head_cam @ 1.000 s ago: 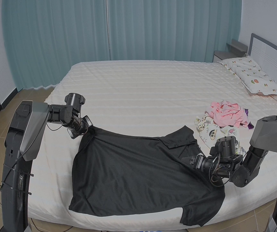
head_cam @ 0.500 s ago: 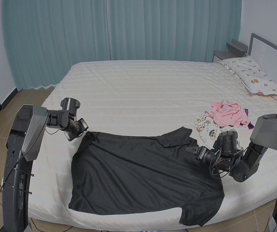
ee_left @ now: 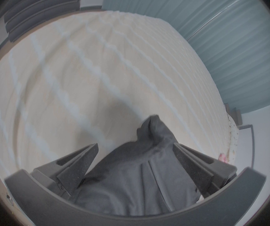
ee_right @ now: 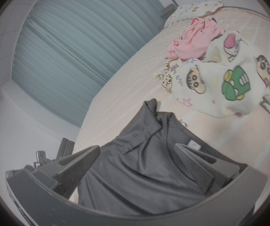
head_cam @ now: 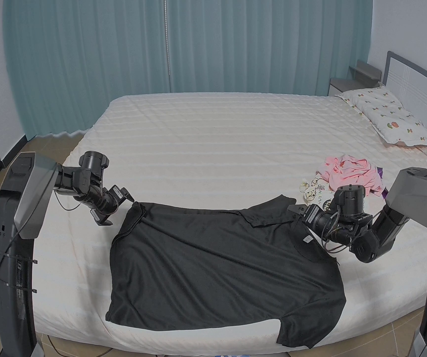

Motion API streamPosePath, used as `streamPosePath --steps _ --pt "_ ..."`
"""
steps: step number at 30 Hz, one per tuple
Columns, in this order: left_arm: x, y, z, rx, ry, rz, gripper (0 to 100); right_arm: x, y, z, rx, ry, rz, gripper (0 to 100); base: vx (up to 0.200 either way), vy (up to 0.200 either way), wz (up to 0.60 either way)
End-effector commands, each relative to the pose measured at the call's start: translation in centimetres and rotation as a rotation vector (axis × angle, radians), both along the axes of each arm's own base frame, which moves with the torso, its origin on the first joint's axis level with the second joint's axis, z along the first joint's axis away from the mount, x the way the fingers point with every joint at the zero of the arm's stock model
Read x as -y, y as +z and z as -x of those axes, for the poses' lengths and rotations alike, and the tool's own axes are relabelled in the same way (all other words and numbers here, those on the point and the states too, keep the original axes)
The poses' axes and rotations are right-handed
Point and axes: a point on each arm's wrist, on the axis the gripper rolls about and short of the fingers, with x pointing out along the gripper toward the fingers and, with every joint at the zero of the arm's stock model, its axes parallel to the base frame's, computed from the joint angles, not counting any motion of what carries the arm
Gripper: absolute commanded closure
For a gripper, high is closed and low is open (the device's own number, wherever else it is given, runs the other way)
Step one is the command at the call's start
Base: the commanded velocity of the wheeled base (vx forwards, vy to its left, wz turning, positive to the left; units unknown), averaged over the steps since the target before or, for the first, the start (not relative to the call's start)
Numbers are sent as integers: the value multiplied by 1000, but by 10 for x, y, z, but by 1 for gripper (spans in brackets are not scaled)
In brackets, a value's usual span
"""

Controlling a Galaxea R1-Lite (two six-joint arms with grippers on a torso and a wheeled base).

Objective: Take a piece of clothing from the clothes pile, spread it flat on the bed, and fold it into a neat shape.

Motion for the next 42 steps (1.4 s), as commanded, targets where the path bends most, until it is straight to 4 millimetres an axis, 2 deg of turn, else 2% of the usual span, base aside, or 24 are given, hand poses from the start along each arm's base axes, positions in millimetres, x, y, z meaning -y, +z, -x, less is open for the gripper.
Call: streamPosePath --steps 1,3,4,5,9,17,29,30,33,39,42 --pt "-11 37 45 -8 7 140 0 -19 1 -33 -40 -13 -67 0 0 0 0" --pt "-10 32 59 -3 3 189 0 -28 -12 -42 -93 -23 -61 0 0 0 0" --pt "-10 32 59 -3 3 189 0 -28 -12 -42 -93 -23 -61 0 0 0 0" --pt "-9 24 71 2 12 209 0 -31 -20 -51 -109 -55 -50 0 0 0 0" --pt "-3 13 85 -1 36 292 0 -33 -31 -58 -138 -86 -67 0 0 0 0" --pt "3 8 85 12 62 349 0 -35 -43 -61 -155 -88 -62 0 0 0 0" --pt "3 7 87 7 67 346 0 -39 -58 -79 -173 -105 -51 0 0 0 0" --pt "3 7 87 7 67 346 0 -40 -60 -81 -169 -116 -45 100 0 0 0" --pt "3 7 88 6 68 345 0 -41 -55 -86 -135 -136 -45 100 0 0 0" --pt "3 5 89 12 65 344 0 -38 -27 -92 -52 -143 -77 100 0 0 0" --pt "3 5 90 12 65 343 0 -38 -24 -92 -41 -144 -80 100 0 0 0"
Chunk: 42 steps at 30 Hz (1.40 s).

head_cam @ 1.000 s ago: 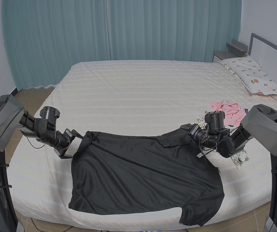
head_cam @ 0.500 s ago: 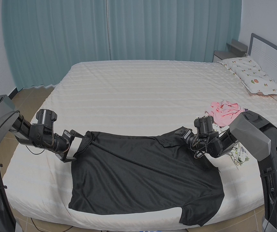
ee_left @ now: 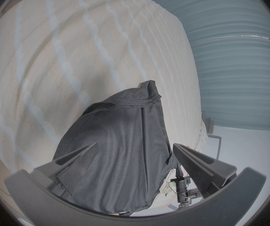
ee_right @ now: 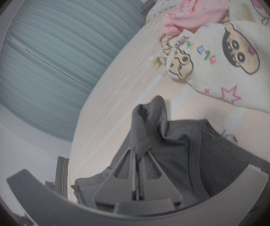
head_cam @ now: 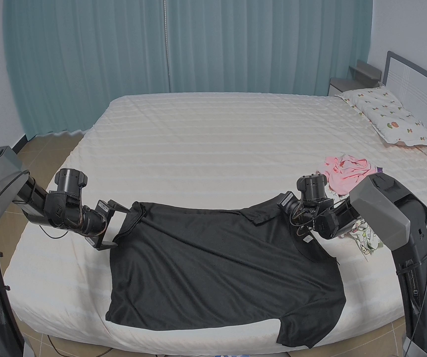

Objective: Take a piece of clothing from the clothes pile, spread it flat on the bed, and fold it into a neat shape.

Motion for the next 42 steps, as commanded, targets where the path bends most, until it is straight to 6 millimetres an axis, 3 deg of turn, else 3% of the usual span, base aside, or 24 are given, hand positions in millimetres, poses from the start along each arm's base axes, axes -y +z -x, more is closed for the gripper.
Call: streamPosePath --steps 1,8,9,16,24,32,33,41,42 --pt "0 -1 1 2 -1 0 0 0 14 -2 43 -1 -8 100 0 0 0" --pt "0 -2 1 0 0 1 0 -2 23 -9 83 8 -7 100 0 0 0" --pt "0 -1 1 1 0 1 0 -2 24 -10 84 14 -10 0 0 0 0" --pt "0 -2 1 1 1 0 0 -2 14 -14 79 7 -5 0 0 0 0" --pt "0 -2 1 1 1 0 0 -5 34 -12 109 15 -29 0 0 0 0" --pt "0 -3 3 -5 1 0 0 -10 23 -7 35 28 -3 0 0 0 0" --pt "0 -3 2 -4 1 0 0 -9 23 -8 30 28 1 100 0 0 0" --pt "0 -3 2 -4 3 1 0 -10 30 -8 30 31 1 100 0 0 0" --pt "0 -2 2 -3 3 1 0 -8 41 -11 44 28 -4 100 0 0 0"
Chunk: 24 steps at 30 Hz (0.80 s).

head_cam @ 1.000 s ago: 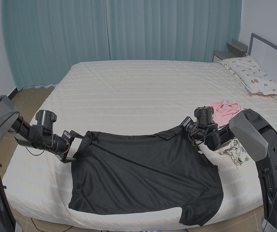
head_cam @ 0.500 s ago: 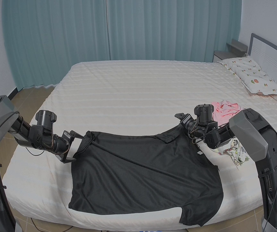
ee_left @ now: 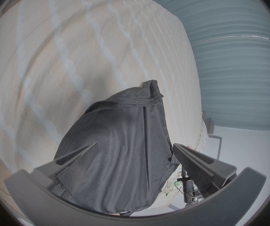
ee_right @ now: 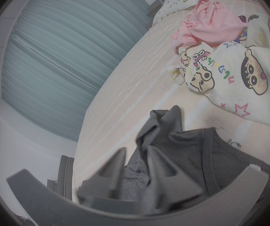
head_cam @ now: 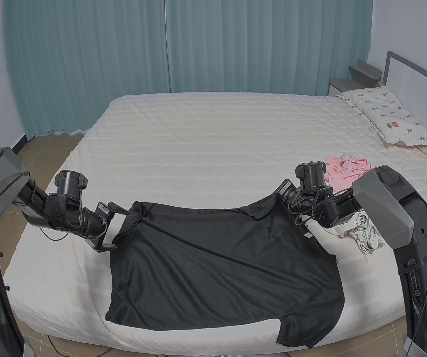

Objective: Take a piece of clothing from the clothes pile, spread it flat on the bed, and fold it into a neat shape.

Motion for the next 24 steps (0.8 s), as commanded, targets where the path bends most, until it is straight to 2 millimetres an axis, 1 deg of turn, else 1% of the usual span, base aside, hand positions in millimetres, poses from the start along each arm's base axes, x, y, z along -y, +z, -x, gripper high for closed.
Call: streamPosePath --steps 1,6,8,10,14,16,17,19,21,24 --pt "0 0 0 0 2 1 0 1 16 -3 23 -2 -8 100 0 0 0" --pt "0 0 0 7 3 0 0 0 26 -13 83 -11 -28 100 0 0 0" --pt "0 -1 1 9 3 0 0 -1 27 -19 111 -24 -35 100 0 0 0" --pt "0 -1 1 12 3 0 0 1 28 -20 116 -31 -35 100 0 0 0" --pt "0 -1 0 13 4 0 0 1 19 -15 73 -18 -20 100 0 0 0" --pt "0 -1 0 13 4 0 0 -2 10 -8 41 -2 -7 100 0 0 0" --pt "0 -1 0 13 4 0 0 -4 8 -6 36 15 -2 0 0 0 0" --pt "0 -1 0 13 4 0 0 -10 12 1 33 44 -8 0 0 0 0" --pt "0 -1 0 13 4 0 0 -17 20 9 26 80 -21 0 0 0 0" --pt "1 -1 0 13 1 0 0 -27 24 19 15 119 -29 0 0 0 0"
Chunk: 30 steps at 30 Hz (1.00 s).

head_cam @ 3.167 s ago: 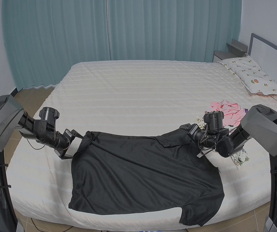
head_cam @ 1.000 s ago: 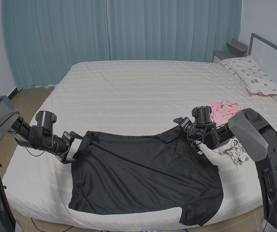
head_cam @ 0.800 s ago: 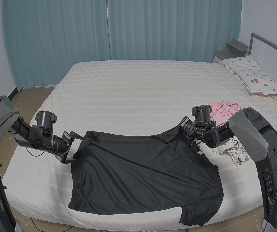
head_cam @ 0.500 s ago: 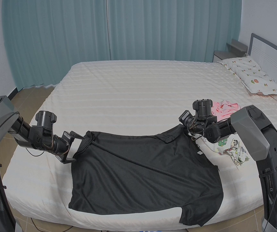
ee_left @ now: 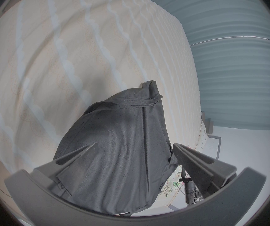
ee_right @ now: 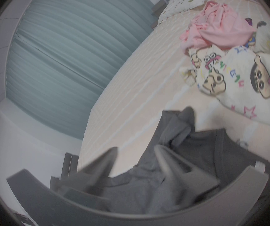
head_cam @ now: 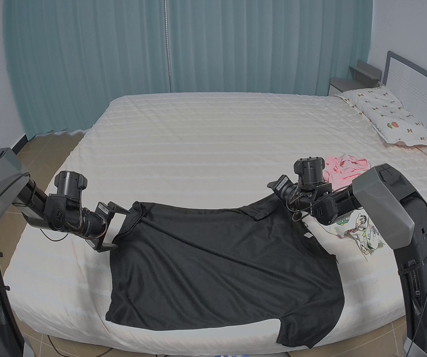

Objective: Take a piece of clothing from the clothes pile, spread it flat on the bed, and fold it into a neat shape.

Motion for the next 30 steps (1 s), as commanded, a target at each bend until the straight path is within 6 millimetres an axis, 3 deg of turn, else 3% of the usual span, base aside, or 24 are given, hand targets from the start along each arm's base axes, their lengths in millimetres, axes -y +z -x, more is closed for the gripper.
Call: streamPosePath --steps 1,7,12,22,23,30 --pt "1 -1 0 -2 -1 -1 0 -17 14 15 1 50 -15 0 0 0 0" --pt "1 0 0 -1 -1 -1 0 -28 -5 18 -55 50 -21 0 0 0 0" --pt "1 -1 1 -2 -1 -1 0 -24 -24 15 -84 21 4 0 0 0 0" --pt "1 -1 1 -2 -3 1 0 -24 -37 -3 -54 -46 -19 0 0 0 0" --pt "1 -1 1 -2 -4 1 0 -27 -40 -6 -50 -57 -24 100 0 0 0" --pt "1 -1 1 -2 -1 -1 0 -26 -51 -12 -49 -88 -11 100 0 0 0"
